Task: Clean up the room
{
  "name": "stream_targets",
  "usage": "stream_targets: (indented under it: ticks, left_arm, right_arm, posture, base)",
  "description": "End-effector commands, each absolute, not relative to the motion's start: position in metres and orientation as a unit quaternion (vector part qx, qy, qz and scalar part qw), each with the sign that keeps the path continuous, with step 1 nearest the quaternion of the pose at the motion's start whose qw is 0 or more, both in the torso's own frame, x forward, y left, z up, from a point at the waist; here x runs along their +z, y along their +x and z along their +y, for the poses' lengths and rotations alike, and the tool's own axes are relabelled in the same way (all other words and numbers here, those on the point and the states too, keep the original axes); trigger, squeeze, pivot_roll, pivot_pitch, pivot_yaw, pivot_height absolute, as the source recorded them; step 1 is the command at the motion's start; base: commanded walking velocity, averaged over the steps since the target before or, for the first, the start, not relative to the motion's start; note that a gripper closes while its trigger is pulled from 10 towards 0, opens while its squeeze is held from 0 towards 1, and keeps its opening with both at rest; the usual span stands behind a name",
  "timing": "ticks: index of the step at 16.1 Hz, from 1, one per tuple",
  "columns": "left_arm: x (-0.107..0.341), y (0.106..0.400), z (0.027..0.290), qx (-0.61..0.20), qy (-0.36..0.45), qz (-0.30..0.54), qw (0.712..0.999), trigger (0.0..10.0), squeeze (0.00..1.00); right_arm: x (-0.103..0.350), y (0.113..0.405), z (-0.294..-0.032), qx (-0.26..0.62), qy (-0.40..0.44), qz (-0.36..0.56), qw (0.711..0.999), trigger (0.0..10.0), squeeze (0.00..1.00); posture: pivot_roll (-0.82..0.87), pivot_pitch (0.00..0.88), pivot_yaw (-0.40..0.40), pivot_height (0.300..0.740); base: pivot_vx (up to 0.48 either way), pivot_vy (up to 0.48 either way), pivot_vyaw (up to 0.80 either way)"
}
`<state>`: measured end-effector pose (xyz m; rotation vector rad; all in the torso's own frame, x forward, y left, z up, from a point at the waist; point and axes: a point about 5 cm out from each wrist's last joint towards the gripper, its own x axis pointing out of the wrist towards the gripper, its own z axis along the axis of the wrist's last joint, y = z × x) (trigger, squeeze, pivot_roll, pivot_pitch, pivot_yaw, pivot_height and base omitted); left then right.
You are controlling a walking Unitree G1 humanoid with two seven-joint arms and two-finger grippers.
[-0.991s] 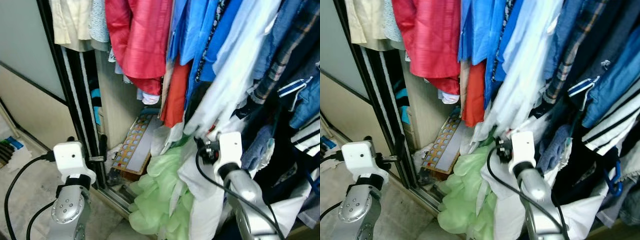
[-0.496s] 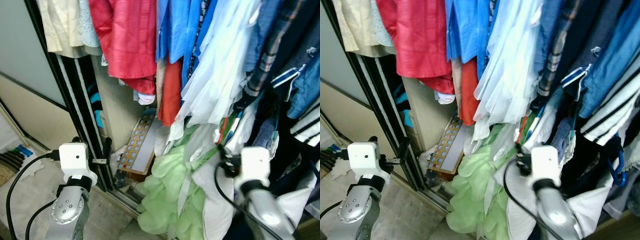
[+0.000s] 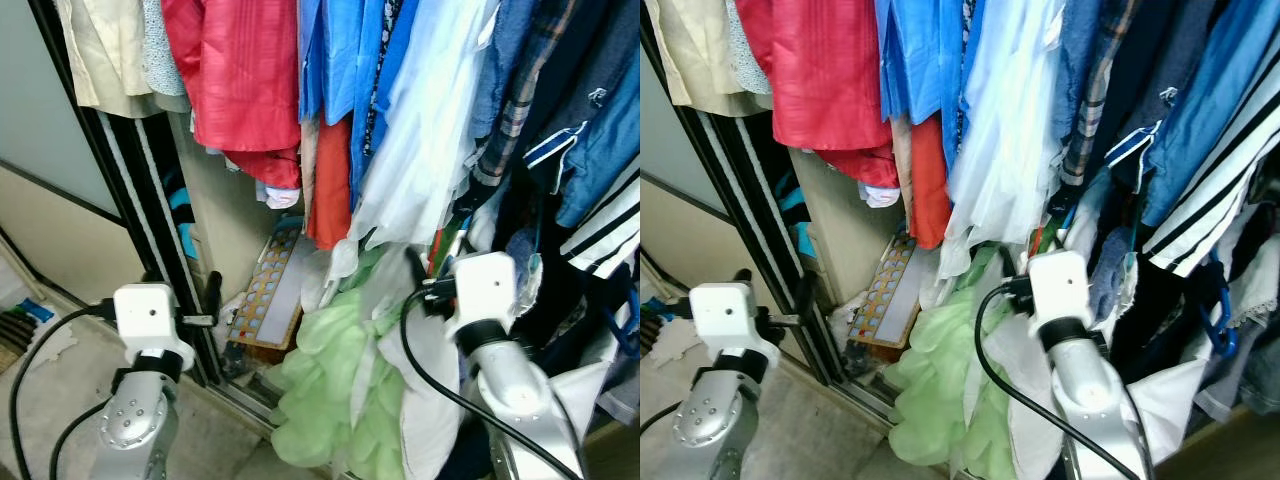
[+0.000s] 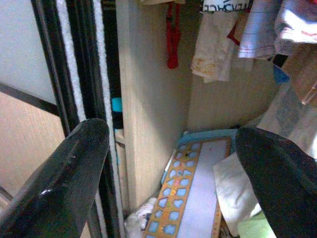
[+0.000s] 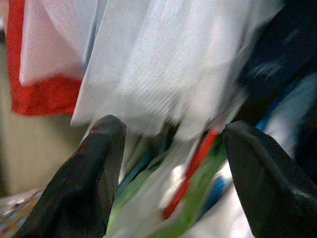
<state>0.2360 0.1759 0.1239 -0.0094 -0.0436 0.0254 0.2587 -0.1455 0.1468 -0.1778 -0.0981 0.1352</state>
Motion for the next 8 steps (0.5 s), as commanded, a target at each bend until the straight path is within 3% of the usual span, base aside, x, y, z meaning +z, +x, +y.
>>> stream_targets:
  ticks: [1,8]
  left_arm:
    - [0.124,0.234,0.181,0.024,-0.002,-0.016,1.0,10.0,0.0]
    - [0.12,0.24,0.175,0.012,-0.008,-0.009,1.0,10.0,0.0]
  right_arm:
    - [0.145,0.261,-0.146,0.069,-0.08,-0.04,0.994,10.0,0.0]
    - [0.134,0.264,-0.14,0.075,-0.065,-0.023,0.995,10.0,0.0]
  posture:
    - [0.05,0.0,-0.021,0.74]
    - [0.05,0.0,-0.023,0.74]
  base:
    - [0.0,0.0,0.8]
    - [0.0,0.0,0.8]
